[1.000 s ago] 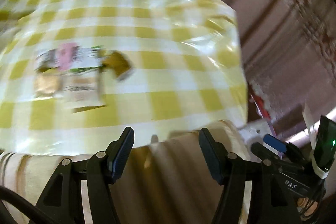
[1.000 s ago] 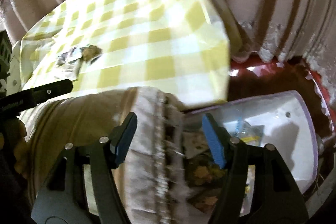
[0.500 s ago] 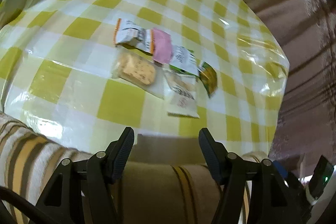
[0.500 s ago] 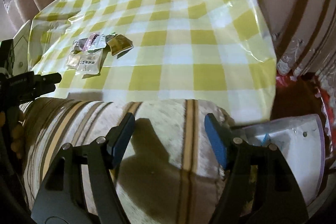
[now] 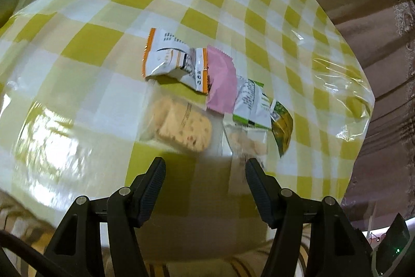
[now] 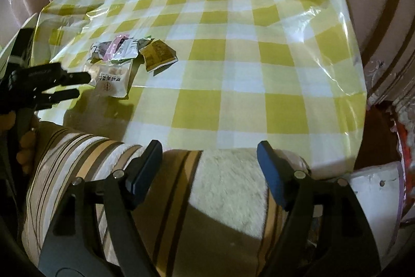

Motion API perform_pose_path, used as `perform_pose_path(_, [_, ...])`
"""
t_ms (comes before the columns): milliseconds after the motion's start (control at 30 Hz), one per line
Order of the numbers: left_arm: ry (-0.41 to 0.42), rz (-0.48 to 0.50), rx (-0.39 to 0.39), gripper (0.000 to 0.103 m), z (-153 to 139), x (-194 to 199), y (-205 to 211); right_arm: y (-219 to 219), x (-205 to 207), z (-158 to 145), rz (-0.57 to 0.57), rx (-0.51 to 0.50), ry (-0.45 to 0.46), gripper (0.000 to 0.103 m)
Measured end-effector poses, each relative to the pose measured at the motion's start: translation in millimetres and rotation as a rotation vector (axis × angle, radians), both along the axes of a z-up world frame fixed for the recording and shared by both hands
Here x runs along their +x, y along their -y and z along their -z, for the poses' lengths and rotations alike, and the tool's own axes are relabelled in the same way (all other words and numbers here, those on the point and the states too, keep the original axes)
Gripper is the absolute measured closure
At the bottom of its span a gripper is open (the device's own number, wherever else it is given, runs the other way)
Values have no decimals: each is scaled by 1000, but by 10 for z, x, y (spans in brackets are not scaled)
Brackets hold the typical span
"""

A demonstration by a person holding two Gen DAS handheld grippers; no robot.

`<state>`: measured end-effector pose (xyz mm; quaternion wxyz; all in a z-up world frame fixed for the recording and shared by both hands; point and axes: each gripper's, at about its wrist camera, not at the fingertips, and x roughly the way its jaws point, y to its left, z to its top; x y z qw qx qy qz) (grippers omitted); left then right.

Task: Organize snacks
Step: 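Grasp the tan cracker bag with the left tool while the right tool grasps the yellow-green bag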

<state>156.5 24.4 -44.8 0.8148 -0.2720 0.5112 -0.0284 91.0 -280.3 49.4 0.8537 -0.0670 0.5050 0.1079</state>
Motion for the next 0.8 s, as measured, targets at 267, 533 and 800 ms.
perform_pose_path(267, [31, 1, 53, 38, -3, 247, -9, -159, 147, 80, -32, -16, -11, 25])
perform_pose_path(533, [72, -49, 44, 38, 5, 448, -154, -338, 377, 151, -45, -29, -7, 25])
perform_pose_path(800, [101, -102, 81, 38, 5, 666, -245, -684, 689, 207, -89, -60, 12, 25])
